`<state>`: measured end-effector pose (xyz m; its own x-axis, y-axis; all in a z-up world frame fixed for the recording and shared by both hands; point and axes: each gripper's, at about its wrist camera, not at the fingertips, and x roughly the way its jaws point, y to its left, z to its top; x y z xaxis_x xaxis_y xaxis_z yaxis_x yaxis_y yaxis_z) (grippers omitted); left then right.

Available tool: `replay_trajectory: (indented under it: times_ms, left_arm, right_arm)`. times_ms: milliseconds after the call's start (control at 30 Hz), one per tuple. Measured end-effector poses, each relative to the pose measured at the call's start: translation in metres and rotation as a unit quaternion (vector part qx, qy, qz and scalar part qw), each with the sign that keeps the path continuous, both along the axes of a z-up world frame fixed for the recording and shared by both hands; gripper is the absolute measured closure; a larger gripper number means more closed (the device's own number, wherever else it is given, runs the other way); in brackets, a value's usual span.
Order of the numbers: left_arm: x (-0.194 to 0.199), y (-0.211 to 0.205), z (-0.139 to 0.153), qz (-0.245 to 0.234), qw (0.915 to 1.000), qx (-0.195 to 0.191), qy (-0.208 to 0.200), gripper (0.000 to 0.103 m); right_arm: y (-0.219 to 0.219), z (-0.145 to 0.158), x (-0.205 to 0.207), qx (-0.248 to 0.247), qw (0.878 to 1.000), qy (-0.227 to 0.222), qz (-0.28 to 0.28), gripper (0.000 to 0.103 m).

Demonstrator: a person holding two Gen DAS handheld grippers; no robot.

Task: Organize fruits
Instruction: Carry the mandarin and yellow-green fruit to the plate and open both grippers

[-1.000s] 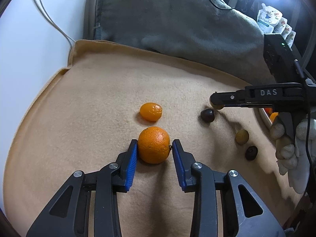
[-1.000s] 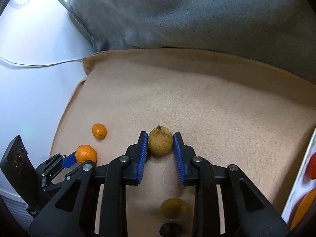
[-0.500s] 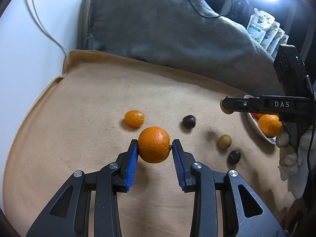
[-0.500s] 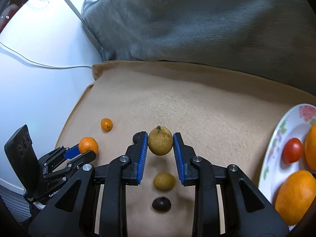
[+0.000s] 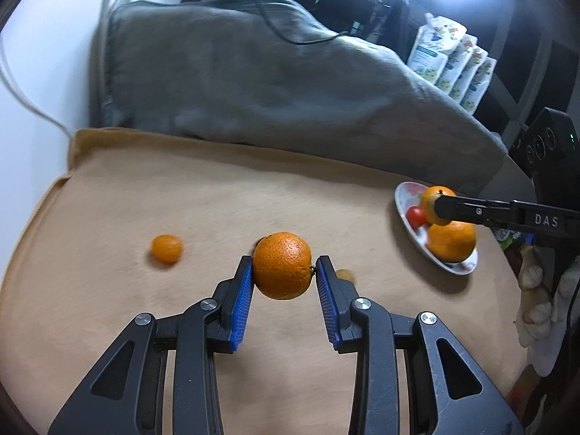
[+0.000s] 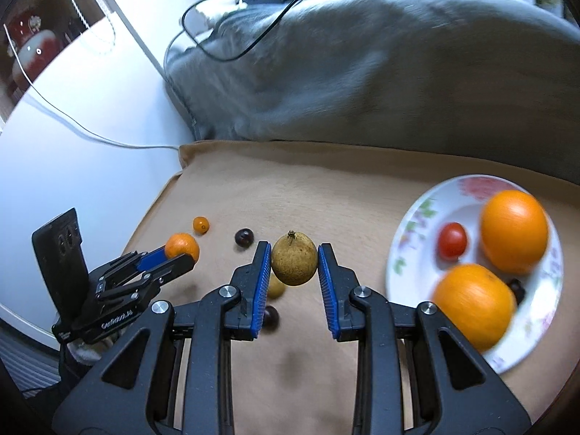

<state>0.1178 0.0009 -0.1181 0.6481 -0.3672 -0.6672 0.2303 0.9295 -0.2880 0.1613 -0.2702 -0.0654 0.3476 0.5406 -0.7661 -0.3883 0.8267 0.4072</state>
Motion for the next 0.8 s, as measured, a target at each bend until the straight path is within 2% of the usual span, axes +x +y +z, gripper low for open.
replay_trajectory:
  times_ms: [467,800]
  left_arm:
    - [0.012,-0.061,0.010,-0.062,0.9980,-0.006,-0.007,0.070]
    - [0.027,-0.110,0.014,-0.109,0.9940,0.003,-0.009,0.070]
  right_arm:
    - [-0.092,0.013,-0.025,0.005,0.997,-0.020,-0.072,0.075]
    - [-0.144,0.002,-0.030,-0.011,0.993,-0.013,-0.117,0.075]
